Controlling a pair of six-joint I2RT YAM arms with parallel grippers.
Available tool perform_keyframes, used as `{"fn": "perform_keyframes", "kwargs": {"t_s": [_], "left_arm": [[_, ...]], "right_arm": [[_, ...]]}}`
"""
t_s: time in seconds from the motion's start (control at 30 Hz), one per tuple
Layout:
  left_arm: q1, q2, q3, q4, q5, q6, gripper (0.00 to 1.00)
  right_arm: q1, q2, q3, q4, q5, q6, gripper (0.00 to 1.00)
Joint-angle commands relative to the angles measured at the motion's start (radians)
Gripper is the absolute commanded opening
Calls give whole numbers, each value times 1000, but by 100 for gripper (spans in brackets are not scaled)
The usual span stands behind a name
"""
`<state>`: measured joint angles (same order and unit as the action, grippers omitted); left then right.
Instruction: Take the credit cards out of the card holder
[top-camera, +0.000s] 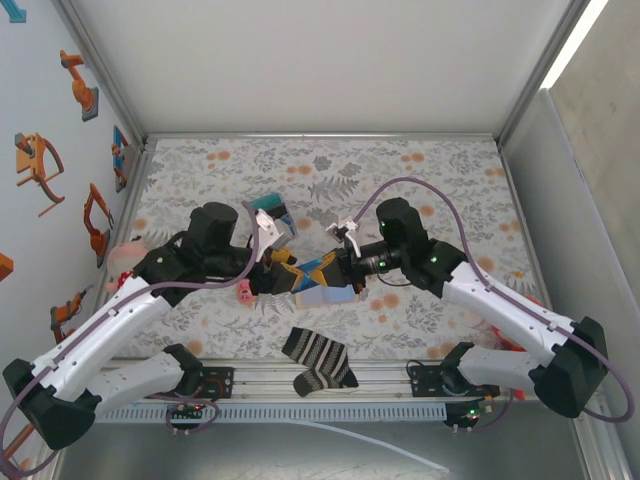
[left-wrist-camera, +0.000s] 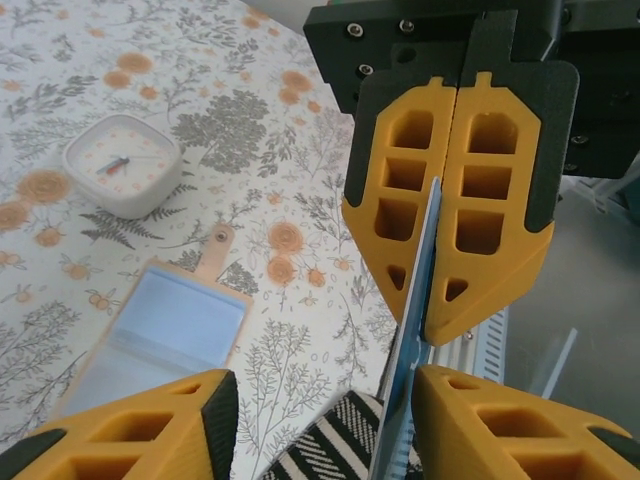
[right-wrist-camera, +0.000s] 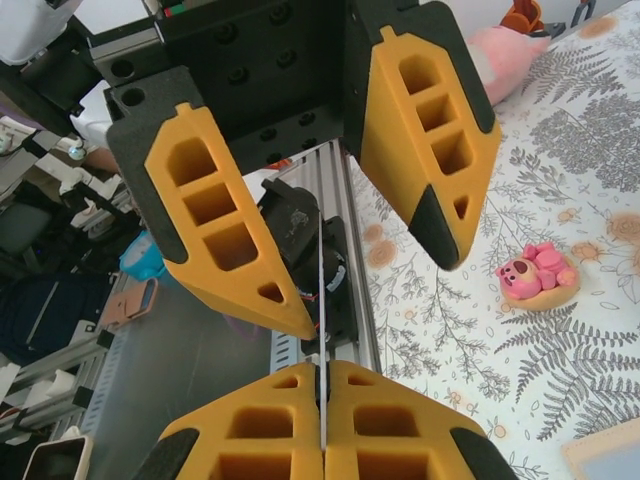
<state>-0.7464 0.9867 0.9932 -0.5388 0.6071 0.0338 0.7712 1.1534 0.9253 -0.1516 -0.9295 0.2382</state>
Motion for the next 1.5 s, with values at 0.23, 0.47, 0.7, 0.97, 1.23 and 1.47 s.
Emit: {"fn": "perform_keyframes", "kwargs": {"t_s": [0.23,0.47,0.7,0.97,1.23,1.47], "left_arm": [[-1,5,-20,96,101,3,23],[-1,10,-34,120,119,8,0],[-1,5,-39,141,122,-6,0],[0,-1,-39,131,110,0,0],[1,-25,-33,92,65,23,0],[18,-57,-35,50,-50,52,0]], "right_arm": [[17,20,29,21,-38,-9,0],[18,25,28,50,-36,11,0],[18,22,21,68,-5,22,0],[17,-17,1,59,70,-1,42],[15,-66,12,-13,155,-29,57],[8,-157,0,-83,279,-32,99]]}}
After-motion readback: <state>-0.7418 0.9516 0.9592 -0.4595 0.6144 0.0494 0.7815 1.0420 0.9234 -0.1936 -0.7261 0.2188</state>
